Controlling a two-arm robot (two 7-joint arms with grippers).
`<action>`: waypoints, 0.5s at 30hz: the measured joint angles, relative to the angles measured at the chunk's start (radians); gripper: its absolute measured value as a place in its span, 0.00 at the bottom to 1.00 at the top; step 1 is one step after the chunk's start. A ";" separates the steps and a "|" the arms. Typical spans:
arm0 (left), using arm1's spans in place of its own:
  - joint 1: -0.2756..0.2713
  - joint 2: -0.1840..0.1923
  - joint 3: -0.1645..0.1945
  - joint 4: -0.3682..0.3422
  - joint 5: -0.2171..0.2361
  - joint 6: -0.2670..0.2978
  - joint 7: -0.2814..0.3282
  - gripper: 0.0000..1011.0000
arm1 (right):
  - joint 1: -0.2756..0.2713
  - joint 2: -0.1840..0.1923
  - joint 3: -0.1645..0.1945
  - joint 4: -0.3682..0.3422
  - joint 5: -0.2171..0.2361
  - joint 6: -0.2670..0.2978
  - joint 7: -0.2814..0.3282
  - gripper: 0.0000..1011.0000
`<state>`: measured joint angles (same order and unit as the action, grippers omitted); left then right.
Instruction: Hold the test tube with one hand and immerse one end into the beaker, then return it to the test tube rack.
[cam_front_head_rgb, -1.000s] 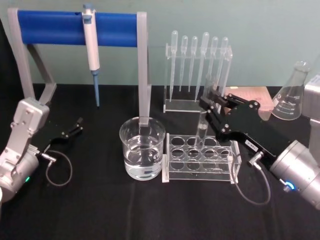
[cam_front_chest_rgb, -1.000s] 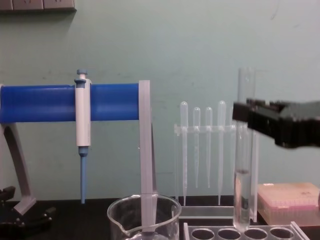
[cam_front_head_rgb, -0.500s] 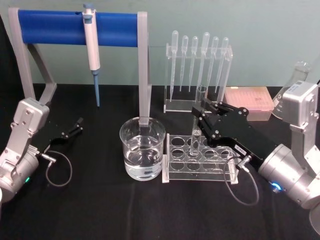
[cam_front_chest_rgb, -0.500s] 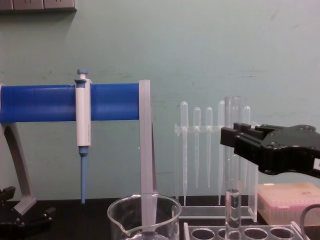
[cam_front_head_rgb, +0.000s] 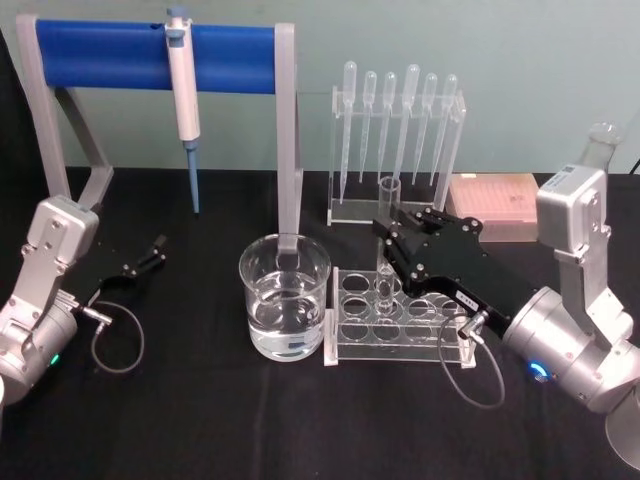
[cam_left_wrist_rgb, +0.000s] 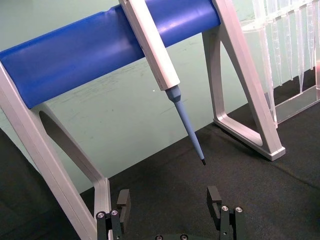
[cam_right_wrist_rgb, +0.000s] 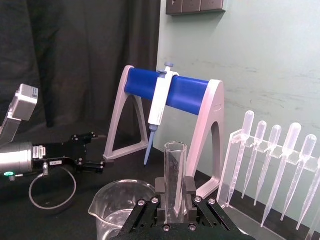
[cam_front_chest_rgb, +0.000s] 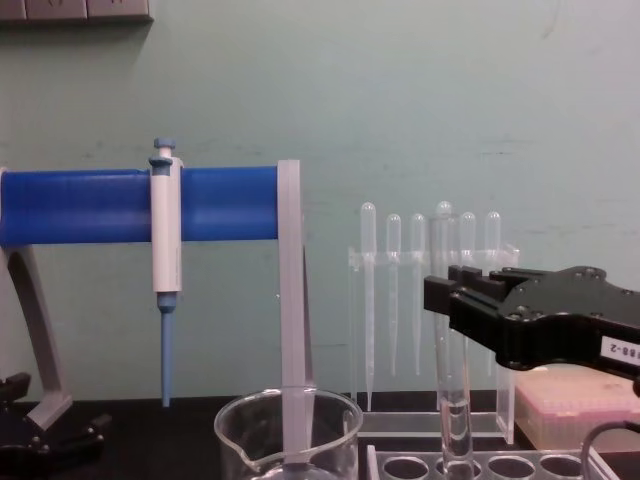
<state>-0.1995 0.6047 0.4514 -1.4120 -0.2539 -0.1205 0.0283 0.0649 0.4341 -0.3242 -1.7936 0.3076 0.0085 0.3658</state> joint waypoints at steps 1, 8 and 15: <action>0.000 0.000 0.000 0.000 0.000 0.000 0.000 0.99 | 0.001 0.000 -0.001 0.001 -0.002 0.001 0.000 0.22; 0.000 0.000 0.000 0.000 0.000 0.000 0.000 0.99 | 0.013 -0.007 -0.014 0.028 -0.021 0.009 0.003 0.22; 0.000 0.000 0.000 0.000 0.000 0.000 0.000 0.99 | 0.019 -0.016 -0.021 0.063 -0.030 0.009 0.005 0.22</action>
<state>-0.1995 0.6047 0.4514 -1.4120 -0.2539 -0.1205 0.0283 0.0838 0.4177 -0.3449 -1.7304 0.2771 0.0172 0.3705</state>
